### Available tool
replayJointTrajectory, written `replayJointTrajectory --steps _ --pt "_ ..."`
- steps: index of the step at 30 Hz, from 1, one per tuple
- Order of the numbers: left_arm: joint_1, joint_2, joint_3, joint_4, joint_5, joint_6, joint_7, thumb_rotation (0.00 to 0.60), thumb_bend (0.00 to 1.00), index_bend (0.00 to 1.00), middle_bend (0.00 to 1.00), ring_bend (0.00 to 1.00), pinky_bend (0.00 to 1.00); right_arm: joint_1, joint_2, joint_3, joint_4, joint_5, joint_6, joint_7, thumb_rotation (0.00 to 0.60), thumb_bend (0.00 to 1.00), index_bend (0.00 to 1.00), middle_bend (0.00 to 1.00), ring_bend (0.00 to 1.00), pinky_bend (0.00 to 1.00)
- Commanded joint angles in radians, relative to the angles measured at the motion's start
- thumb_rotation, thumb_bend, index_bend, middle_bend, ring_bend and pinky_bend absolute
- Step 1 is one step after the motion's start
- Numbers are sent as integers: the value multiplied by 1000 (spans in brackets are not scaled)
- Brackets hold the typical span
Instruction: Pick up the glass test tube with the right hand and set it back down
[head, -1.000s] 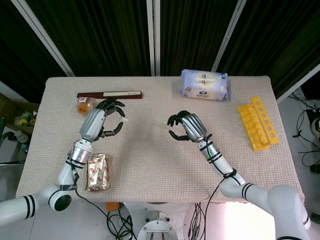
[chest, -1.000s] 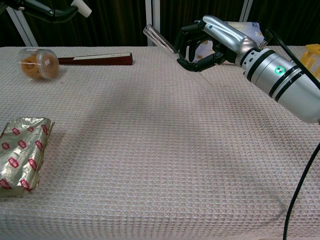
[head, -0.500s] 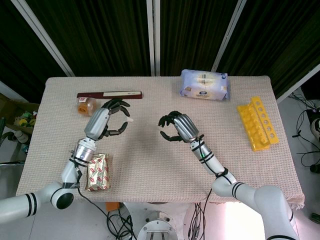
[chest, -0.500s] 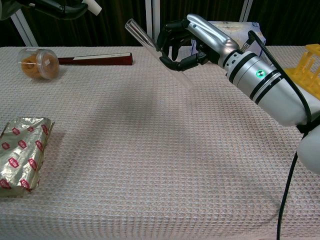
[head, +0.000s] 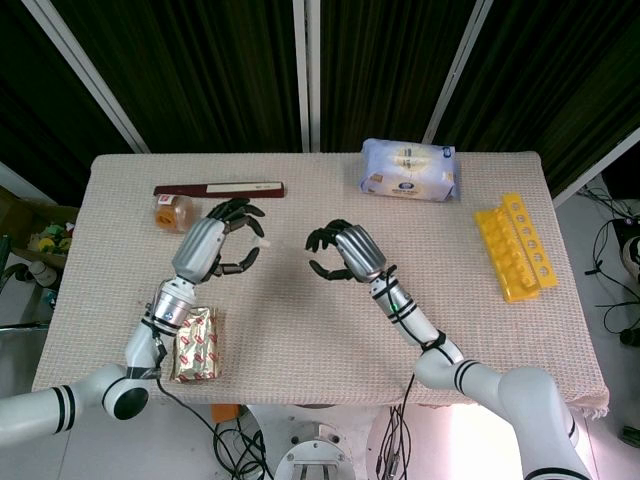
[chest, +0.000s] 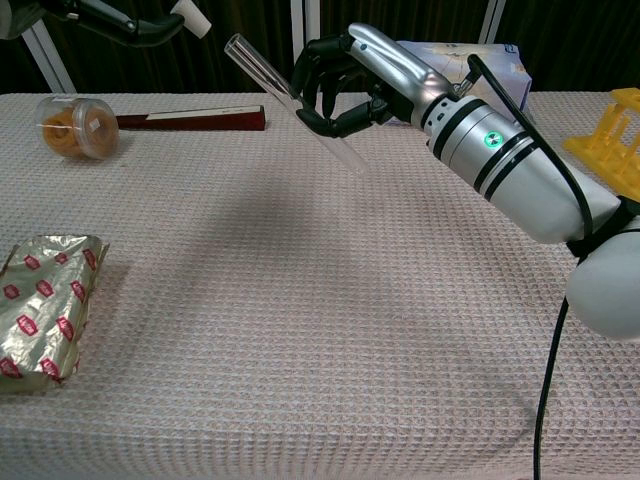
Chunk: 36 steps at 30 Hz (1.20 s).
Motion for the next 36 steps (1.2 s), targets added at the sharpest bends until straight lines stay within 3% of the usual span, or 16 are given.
replayJointTrajectory --steps 1,36 --pt "-1 0 1 -1 -1 0 1 600 483 578 279 145 178 3 0 1 -2 1 2 -2 600 590 842 691 508 374" --pt "-14 -4 8 -4 -4 -1 5 600 482 577 274 145 176 35 -1 9 -12 12 -3 -21 600 590 846 692 509 375"
